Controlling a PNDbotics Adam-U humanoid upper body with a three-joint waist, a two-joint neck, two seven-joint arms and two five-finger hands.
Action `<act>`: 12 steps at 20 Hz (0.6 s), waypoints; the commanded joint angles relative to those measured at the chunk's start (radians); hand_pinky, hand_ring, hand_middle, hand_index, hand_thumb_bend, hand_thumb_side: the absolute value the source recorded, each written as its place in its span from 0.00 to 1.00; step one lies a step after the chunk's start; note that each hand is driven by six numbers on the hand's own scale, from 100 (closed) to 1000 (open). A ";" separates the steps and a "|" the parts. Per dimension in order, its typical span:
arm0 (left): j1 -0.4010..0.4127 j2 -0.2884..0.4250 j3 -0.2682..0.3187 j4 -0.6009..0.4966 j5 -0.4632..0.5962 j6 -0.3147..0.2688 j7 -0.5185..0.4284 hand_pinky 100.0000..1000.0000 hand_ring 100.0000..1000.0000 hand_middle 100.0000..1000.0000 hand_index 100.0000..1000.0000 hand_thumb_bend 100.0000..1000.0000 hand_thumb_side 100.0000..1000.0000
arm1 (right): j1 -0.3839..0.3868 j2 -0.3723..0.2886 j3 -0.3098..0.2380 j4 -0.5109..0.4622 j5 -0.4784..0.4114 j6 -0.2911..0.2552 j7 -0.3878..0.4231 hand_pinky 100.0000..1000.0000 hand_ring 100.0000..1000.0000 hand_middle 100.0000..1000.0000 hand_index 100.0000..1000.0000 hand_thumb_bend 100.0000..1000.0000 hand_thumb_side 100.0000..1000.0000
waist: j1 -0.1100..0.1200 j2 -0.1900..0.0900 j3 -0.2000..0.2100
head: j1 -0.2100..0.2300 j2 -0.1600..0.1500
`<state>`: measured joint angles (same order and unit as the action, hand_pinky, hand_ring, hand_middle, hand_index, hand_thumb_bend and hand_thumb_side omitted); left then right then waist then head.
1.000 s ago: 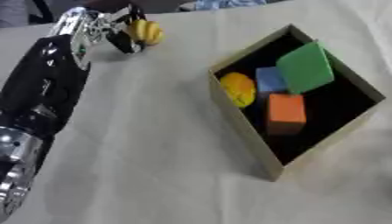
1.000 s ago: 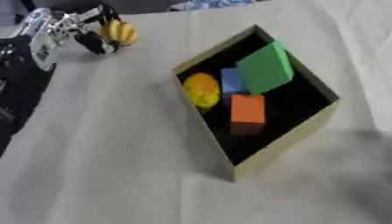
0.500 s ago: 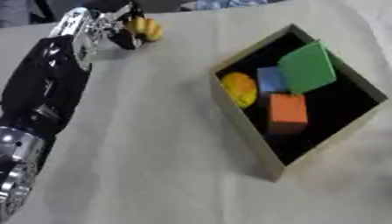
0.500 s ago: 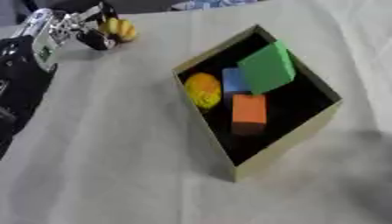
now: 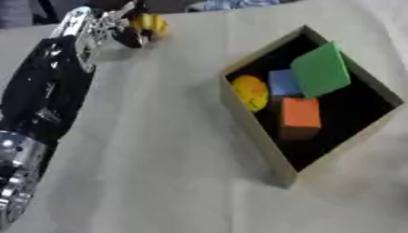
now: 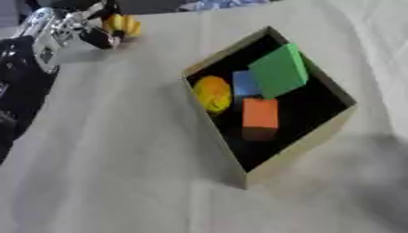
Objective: Pick up objects on the table and place them in the box.
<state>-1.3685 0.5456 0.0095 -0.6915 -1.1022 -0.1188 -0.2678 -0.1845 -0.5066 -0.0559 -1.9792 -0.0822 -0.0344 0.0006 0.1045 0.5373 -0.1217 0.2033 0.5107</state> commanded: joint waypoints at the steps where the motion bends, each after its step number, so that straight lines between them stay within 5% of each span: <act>1: -0.009 0.018 -0.013 -0.025 0.023 -0.019 -0.010 0.72 0.56 0.43 0.62 0.00 0.00 | -0.001 -0.023 -0.010 -0.021 -0.004 -0.001 0.003 0.92 0.80 0.71 0.82 0.00 0.74 | -0.008 -0.041 0.005 | -0.007 0.015; 12: 0.009 -0.017 -0.102 -0.074 0.112 -0.104 -0.070 0.72 0.56 0.43 0.62 0.01 0.00 | 0.009 -0.021 -0.008 -0.021 -0.018 0.004 0.011 0.92 0.80 0.71 0.82 0.00 0.71 | -0.020 -0.097 0.041 | -0.062 0.069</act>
<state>-1.3445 0.5137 -0.0828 -0.7400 -1.0028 -0.2107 -0.3330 -0.1748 -0.5065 -0.0558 -1.9792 -0.0925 -0.0299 0.0089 0.0897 0.4711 -0.0792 0.1519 0.5740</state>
